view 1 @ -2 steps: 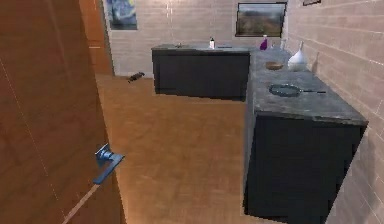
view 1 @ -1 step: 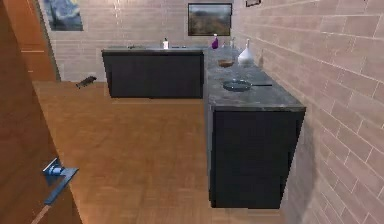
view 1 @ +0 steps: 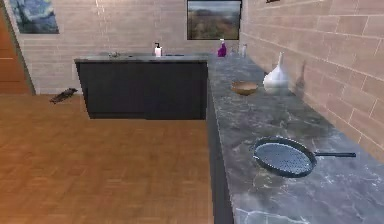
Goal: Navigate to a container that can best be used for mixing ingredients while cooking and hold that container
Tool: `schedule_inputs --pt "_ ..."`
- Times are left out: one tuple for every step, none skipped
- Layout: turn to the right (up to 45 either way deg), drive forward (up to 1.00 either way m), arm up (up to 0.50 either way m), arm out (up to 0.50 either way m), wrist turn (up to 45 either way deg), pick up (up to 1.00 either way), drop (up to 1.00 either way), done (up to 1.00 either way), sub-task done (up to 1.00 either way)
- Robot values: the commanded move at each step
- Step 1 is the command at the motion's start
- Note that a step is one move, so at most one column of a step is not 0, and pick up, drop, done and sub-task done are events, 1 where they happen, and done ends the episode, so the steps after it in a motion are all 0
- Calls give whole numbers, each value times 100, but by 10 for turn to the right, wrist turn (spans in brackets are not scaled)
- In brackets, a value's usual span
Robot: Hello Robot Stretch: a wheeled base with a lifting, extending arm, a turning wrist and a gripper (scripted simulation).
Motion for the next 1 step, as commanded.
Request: schedule_inputs --pt "-450 0 0 0 0 0 0 0 0"
